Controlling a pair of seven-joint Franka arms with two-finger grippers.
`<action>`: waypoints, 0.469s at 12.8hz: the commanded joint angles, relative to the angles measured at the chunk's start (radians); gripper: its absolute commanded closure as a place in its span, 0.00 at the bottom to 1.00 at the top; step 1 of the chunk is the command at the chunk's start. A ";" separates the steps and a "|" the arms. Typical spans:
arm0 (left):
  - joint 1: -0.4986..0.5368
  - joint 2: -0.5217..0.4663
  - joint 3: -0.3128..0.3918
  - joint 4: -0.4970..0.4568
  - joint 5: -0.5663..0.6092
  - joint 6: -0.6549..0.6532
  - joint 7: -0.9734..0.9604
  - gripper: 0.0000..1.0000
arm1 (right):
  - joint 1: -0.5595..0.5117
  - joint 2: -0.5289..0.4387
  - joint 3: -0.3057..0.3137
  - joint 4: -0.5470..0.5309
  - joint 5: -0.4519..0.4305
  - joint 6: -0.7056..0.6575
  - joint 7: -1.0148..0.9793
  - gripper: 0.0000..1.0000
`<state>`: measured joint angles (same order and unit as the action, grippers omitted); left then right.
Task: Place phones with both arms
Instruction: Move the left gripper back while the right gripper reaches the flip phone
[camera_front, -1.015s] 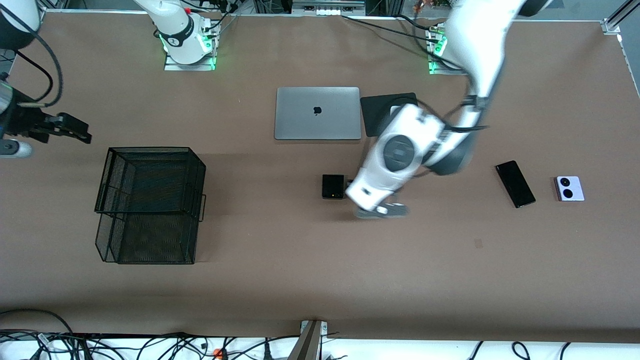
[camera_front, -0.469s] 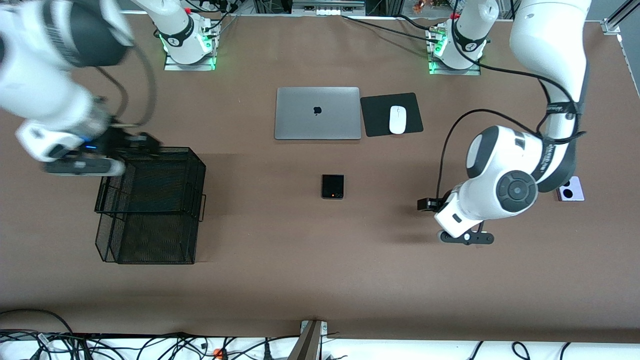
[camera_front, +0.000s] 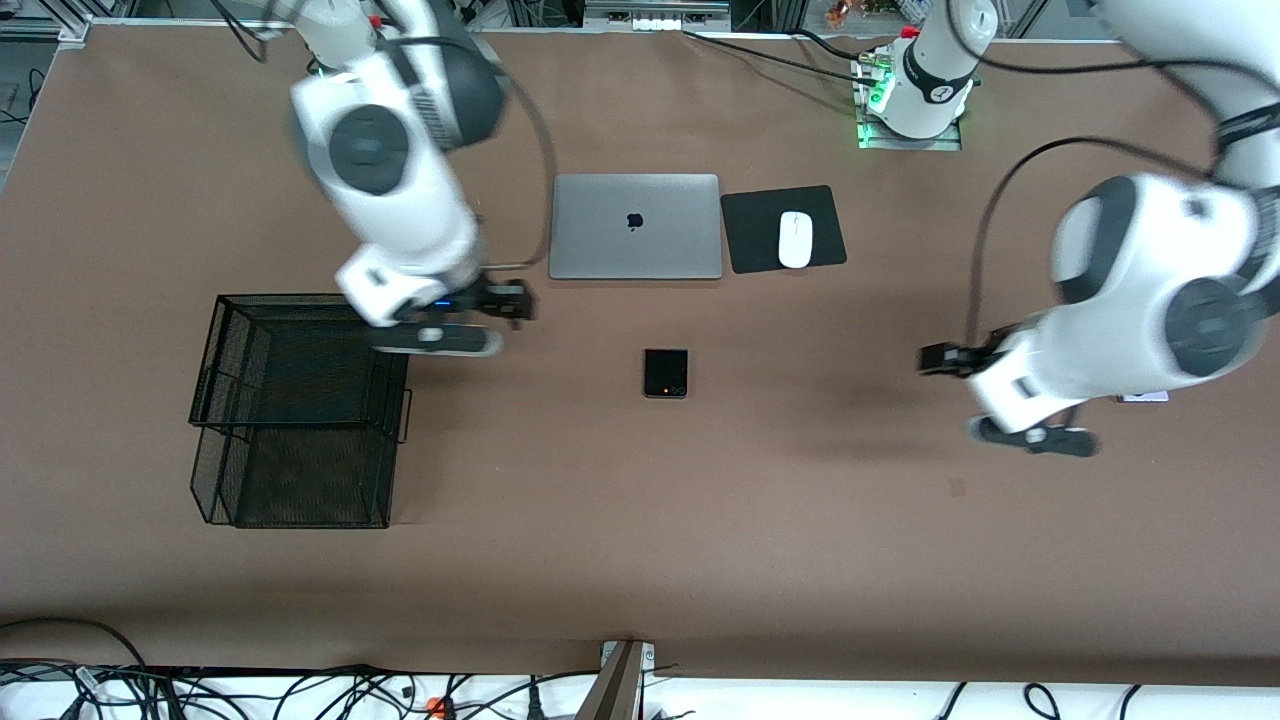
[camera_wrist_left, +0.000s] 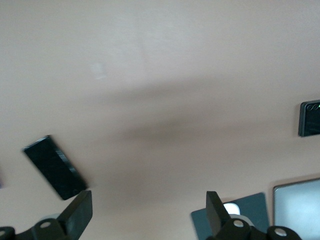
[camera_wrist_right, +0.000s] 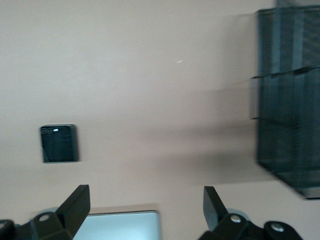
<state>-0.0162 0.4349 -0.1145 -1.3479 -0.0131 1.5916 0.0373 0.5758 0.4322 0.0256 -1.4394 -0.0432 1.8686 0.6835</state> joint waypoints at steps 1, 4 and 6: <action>0.048 -0.077 -0.002 -0.031 0.001 -0.015 0.096 0.00 | 0.093 0.144 -0.013 0.152 -0.023 0.018 0.131 0.00; 0.056 -0.163 0.015 -0.063 0.036 -0.016 0.101 0.00 | 0.174 0.221 -0.013 0.177 -0.023 0.130 0.223 0.00; 0.000 -0.226 0.088 -0.123 0.080 0.007 0.085 0.00 | 0.222 0.267 -0.019 0.175 -0.026 0.194 0.260 0.00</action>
<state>0.0329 0.2977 -0.0865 -1.3734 0.0253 1.5744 0.1188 0.7571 0.6494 0.0223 -1.3047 -0.0501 2.0316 0.9002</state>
